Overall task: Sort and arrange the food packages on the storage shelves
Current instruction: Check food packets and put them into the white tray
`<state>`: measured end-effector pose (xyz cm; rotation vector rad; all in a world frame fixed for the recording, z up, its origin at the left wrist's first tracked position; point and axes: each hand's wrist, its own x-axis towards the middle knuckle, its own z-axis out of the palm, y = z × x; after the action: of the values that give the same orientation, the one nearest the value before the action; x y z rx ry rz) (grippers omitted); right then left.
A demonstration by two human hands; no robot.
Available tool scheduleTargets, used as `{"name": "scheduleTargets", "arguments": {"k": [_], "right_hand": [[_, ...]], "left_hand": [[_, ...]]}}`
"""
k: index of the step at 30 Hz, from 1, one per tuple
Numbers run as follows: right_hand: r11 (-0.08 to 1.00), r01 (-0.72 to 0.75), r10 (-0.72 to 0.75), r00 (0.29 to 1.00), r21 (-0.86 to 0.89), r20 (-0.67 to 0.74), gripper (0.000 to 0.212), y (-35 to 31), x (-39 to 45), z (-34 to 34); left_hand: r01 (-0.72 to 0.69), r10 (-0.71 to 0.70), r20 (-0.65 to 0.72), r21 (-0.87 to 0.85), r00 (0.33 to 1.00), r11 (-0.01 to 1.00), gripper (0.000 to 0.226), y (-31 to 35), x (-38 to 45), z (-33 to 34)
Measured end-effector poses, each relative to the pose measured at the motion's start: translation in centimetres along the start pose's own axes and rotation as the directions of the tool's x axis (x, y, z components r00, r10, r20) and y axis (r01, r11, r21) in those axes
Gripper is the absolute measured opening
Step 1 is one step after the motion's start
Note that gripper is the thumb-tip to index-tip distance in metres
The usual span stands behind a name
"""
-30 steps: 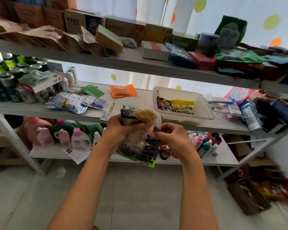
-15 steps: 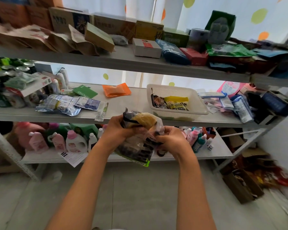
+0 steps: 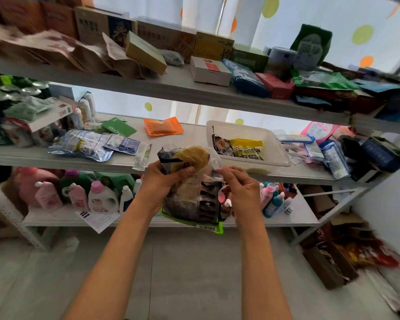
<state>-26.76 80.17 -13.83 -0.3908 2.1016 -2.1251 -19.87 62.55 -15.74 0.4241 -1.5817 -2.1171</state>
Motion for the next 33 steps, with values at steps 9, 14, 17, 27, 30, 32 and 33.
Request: {"name": "scheduleTargets", "arguments": {"k": [9, 14, 17, 27, 30, 32, 33], "right_hand": [[0.987, -0.122, 0.093, 0.963, 0.101, 0.254, 0.009, -0.8, 0.4, 0.4], [0.947, -0.154, 0.206, 0.965, -0.282, 0.165, 0.030, -1.4, 0.8, 2.0], [0.944, -0.110, 0.157, 0.979, -0.310, 0.128, 0.024, -1.0, 0.3, 2.6], [0.962, -0.173, 0.220, 0.949, -0.212, 0.226, 0.012, -2.6, 0.7, 1.5], [0.877, -0.196, 0.357, 0.877, -0.439, 0.322, 0.023, -3.3, 0.8, 0.4], [0.837, -0.188, 0.436, 0.796, -0.515, 0.419, 0.022, -4.3, 0.8, -0.4], [0.843, -0.201, 0.456, 0.759, -0.498, 0.465, 0.020, -4.7, 0.8, -0.8]], "left_hand": [[0.029, -0.028, 0.018, -0.035, 0.999, 0.999, 0.061, 0.3, -0.2, -0.4], [-0.005, 0.002, 0.104, 0.021, 0.995, 1.000, 0.043, 0.8, -0.8, 0.4], [-0.017, -0.001, 0.184, 0.094, 0.983, 0.995, 0.043, 1.2, -0.9, 0.3], [-0.075, 0.078, -0.012, 0.144, 0.997, 0.987, 0.033, 1.5, -0.4, 1.7], [-0.085, 0.081, 0.025, 0.206, 0.996, 0.975, 0.034, 1.5, -0.6, 1.6], [-0.099, 0.084, 0.071, 0.243, 0.994, 0.965, 0.035, 1.6, -0.9, 1.6], [-0.109, 0.091, 0.084, 0.251, 0.992, 0.962, 0.036, 1.7, -1.0, 1.6]]}}
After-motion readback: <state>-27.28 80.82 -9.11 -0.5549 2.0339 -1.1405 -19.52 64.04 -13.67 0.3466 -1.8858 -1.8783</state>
